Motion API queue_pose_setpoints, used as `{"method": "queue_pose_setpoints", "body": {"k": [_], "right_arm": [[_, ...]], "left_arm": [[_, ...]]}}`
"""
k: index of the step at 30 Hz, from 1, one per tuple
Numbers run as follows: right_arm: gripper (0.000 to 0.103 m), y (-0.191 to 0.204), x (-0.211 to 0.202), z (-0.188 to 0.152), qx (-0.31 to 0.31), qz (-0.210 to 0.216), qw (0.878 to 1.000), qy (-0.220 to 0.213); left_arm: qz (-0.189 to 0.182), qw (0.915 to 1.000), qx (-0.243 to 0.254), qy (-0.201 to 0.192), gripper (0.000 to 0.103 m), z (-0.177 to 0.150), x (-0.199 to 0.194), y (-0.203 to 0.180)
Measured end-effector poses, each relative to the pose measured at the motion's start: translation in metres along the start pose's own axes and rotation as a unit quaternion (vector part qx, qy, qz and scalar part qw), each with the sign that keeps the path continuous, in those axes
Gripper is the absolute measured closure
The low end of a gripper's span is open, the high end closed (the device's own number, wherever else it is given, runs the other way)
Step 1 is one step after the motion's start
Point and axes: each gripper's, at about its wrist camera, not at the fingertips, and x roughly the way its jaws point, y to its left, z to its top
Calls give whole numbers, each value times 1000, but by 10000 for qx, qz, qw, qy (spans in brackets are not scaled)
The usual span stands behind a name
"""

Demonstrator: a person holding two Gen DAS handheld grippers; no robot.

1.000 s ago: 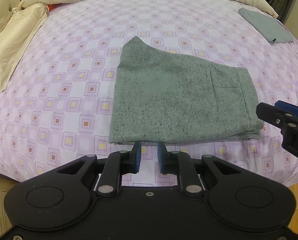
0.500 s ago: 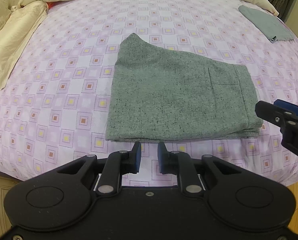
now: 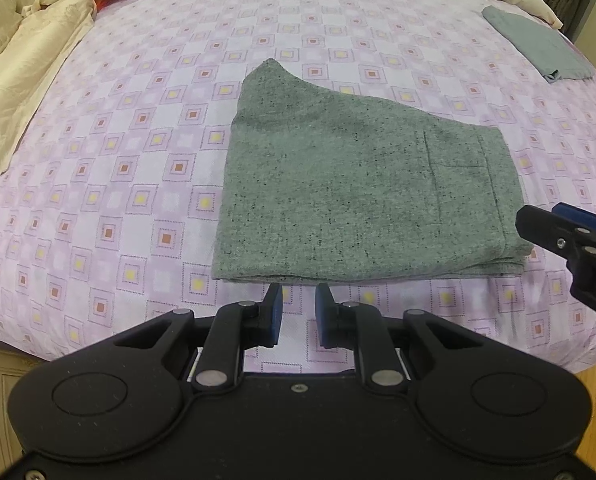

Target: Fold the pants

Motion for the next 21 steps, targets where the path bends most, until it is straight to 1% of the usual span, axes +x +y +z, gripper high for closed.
{"method": "queue_pose_setpoints", "body": {"k": [7, 9, 12, 14, 16, 17, 21], "right_arm": [[68, -10, 11, 1, 47, -5, 10000, 0], [68, -16, 18, 1, 75, -10, 9999, 71], [67, -26, 29, 2, 119, -149, 9996, 201], [61, -32, 35, 2, 159, -277, 9994, 144], [42, -39, 42, 3, 193, -435, 9988, 97], [40, -43, 45, 4, 224, -496, 9985, 107], [40, -60, 61, 10, 453, -643, 9966, 240]], "left_arm": [[93, 9999, -44, -115, 79, 5, 6, 7], [124, 9998, -46, -126, 78, 8, 10, 10], [148, 9998, -25, -103, 75, 14, 17, 13], [150, 9998, 31, -98, 75, 18, 23, 15], [170, 9998, 105, -95, 75, 23, 29, 16], [168, 9997, 141, -80, 75, 26, 33, 17], [134, 9996, 259, 55, 75, 34, 46, 21]]}}
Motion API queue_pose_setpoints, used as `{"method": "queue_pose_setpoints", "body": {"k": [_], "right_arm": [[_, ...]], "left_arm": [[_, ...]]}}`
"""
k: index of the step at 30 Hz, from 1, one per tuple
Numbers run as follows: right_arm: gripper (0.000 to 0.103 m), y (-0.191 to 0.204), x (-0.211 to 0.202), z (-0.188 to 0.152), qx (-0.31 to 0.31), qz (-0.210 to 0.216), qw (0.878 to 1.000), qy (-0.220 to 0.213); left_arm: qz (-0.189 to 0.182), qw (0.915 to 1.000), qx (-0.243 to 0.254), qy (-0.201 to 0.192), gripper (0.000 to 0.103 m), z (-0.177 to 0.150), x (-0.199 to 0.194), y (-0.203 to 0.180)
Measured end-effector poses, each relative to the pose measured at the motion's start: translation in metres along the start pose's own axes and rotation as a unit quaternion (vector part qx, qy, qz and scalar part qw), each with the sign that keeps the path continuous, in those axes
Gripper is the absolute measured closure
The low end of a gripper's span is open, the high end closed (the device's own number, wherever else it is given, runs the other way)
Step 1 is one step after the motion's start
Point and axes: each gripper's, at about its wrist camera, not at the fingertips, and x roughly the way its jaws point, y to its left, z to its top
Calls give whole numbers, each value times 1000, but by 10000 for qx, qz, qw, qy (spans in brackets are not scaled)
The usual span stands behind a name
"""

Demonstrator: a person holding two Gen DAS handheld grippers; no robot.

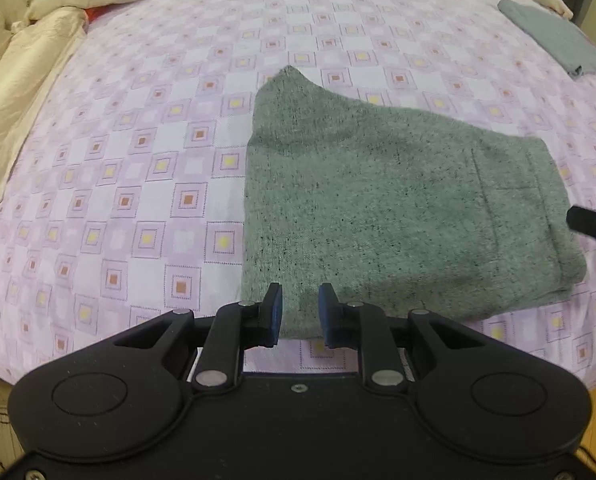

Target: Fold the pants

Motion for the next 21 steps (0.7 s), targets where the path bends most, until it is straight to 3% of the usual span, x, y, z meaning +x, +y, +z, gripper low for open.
{"method": "queue_pose_setpoints", "body": {"k": [7, 14, 16, 21], "right_arm": [[35, -17, 36, 10, 294, -11, 9990, 348], [33, -25, 73, 10, 334, 127, 9970, 693], [25, -28, 80, 10, 408, 241, 9963, 715], [17, -35, 92, 11, 636, 474, 9935, 818]], "left_arm": [[-122, 9996, 188, 153, 74, 8, 16, 9], [-227, 9994, 265, 17, 75, 19, 24, 18], [-294, 9993, 220, -19, 74, 23, 28, 22], [-529, 9986, -6, 66, 74, 34, 48, 32]]}}
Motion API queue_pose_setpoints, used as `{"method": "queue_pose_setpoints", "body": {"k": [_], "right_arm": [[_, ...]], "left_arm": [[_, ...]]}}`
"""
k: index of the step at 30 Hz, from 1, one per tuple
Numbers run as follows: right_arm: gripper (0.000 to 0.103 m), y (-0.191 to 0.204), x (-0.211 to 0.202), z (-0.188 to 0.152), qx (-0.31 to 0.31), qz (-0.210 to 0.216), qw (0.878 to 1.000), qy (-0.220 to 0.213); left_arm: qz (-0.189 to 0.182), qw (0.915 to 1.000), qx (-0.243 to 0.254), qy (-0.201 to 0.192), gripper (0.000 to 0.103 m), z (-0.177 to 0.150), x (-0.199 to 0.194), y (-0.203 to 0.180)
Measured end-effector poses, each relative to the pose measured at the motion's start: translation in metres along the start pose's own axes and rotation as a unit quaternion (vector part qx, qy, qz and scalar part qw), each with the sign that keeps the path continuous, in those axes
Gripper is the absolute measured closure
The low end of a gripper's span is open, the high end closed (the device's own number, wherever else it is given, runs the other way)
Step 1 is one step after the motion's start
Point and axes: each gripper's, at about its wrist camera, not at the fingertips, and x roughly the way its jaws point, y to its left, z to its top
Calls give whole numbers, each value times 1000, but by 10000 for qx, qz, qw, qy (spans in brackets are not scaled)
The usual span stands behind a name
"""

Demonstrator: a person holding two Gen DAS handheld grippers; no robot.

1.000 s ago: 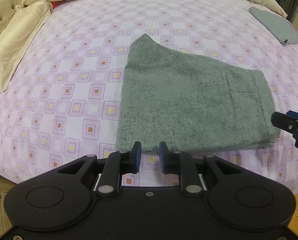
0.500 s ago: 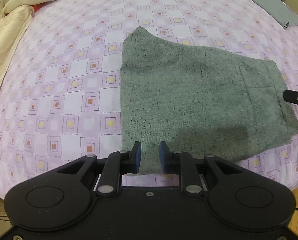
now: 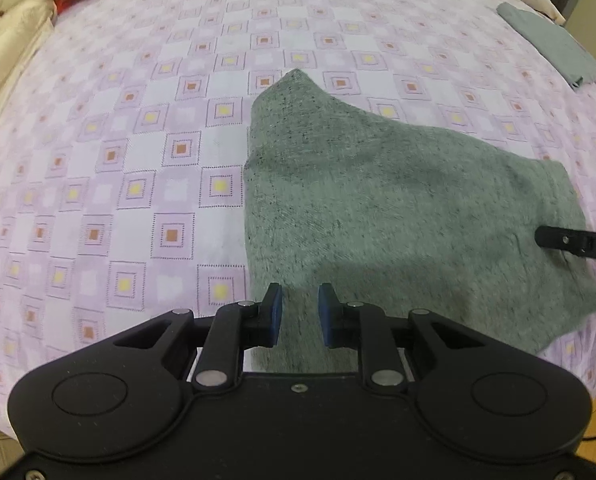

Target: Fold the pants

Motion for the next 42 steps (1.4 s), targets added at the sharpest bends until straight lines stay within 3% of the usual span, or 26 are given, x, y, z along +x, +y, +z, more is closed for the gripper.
{"method": "queue_pose_setpoints", "body": {"k": [7, 13, 19, 21, 23, 25, 30, 34, 36, 38, 39, 40, 42], "right_arm": [[1, 2, 7, 1, -141, 206, 9997, 5], [0, 0, 7, 2, -271, 321, 9991, -49], [0, 0, 7, 2, -321, 324, 9989, -51], [0, 0, 7, 2, -327, 314, 9990, -58], [0, 2, 7, 2, -322, 302, 9990, -60], [0, 2, 8, 2, -336, 298, 9990, -60], [0, 3, 9, 2, -410, 308, 9987, -76], [0, 2, 10, 2, -477, 379, 9979, -233], [0, 1, 11, 0, -428, 414, 9975, -382], [0, 2, 11, -1, -335, 372, 9978, -429], [5, 4, 10, 0, -312, 377, 9981, -384], [25, 4, 7, 1, -261, 499, 9978, -339], [60, 4, -1, 4, -13, 742, 9969, -252]], "left_arm": [[-150, 9996, 100, 213, 74, 13, 35, 5], [-138, 9995, 270, 68, 74, 18, 45, 2], [-35, 9997, -144, -199, 73, 9, 35, 19], [63, 9997, -174, -164, 69, 7, 39, 23], [116, 9995, -202, -195, 57, 6, 43, 25], [100, 9994, -222, -243, 54, 7, 46, 26], [-143, 9977, -623, -214, 46, 10, 52, 36], [-454, 9978, -480, -108, 37, 23, 61, 26], [-368, 9984, -425, -51, 37, 28, 63, 19], [-436, 9980, -449, -34, 51, 32, 64, 16], [-546, 9972, -502, 8, 61, 34, 62, 17], [-727, 9953, -646, 50, 79, 35, 61, 18], [-723, 9934, -896, 10, 81, 33, 56, 17]]}}
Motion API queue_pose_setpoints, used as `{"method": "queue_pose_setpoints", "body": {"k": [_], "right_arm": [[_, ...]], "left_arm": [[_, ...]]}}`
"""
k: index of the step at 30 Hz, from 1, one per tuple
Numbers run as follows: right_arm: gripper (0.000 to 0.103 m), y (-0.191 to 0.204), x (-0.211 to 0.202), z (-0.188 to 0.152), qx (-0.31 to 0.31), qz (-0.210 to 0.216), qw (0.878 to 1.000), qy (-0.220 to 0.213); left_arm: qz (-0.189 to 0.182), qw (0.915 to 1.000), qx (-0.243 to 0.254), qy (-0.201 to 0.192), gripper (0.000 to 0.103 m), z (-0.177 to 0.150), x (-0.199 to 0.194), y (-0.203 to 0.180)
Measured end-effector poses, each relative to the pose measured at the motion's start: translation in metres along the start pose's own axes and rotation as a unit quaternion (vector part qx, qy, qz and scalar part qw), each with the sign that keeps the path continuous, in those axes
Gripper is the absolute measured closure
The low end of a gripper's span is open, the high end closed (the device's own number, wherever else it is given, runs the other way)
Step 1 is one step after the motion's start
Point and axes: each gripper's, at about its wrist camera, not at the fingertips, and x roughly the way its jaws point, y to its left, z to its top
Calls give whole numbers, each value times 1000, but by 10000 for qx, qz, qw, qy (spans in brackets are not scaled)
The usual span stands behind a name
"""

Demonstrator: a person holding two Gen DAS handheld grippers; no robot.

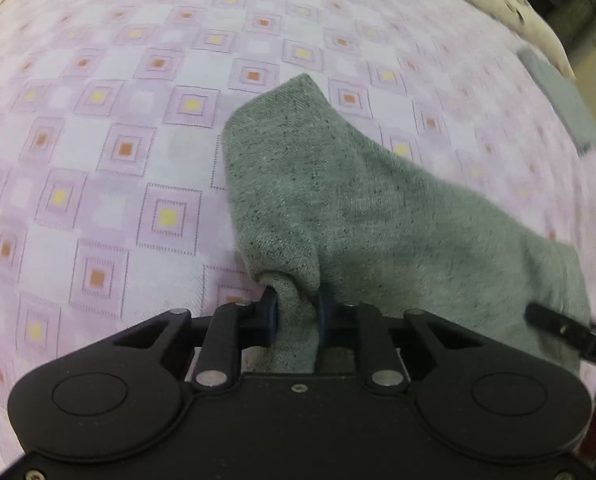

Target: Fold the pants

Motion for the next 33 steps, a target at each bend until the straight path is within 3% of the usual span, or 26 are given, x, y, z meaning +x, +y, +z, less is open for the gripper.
{"method": "queue_pose_setpoints", "body": {"k": [1, 3, 5, 10, 17, 21, 22, 23, 25, 26, 29, 31, 33], "right_arm": [[70, 2, -6, 1, 115, 50, 9999, -9], [72, 12, -20, 4, 45, 67, 9999, -75], [73, 28, -31, 13, -156, 76, 9998, -107], [73, 66, -37, 62, -587, 309, 9970, -403], [73, 97, 29, 159, -551, 643, 9949, -548], [64, 103, 85, 194, -333, 419, 9981, -310], [61, 100, 102, 200, -297, 128, 9994, -126], [62, 100, 115, 204, -268, -197, 9994, 12], [62, 99, 129, 210, -282, -1079, 9937, 78], [62, 101, 127, 210, -299, -1254, 9916, -81], [62, 118, 101, 198, -674, -1192, 9873, -803], [62, 131, 95, 185, -989, -991, 9858, -930], [62, 141, 103, 173, -1168, -805, 9872, -723]], "left_arm": [[184, 9997, 106, -81, 82, -2, -5, -7], [358, 9985, 326, -248, 82, -4, -18, -19], [307, 9981, 382, -361, 83, 2, -32, -24], [382, 9938, 541, -898, 83, 53, -66, -16], [249, 9925, 202, -1183, 82, 162, -59, 36], [538, 9952, -1, -822, 74, 212, -11, 64], [741, 9949, -79, -674, 78, 217, 1, 71], [1043, 9928, -139, -570, 91, 221, 12, 77], [1468, 9874, -49, -596, 92, 220, 16, 80], [1514, 9862, -24, -674, 92, 220, 15, 77], [1159, 9880, 71, -1019, 89, 208, -4, 61], [1018, 9878, 298, -1139, 87, 196, -11, 45], [933, 9885, 587, -1040, 80, 183, -1, 31]]}}
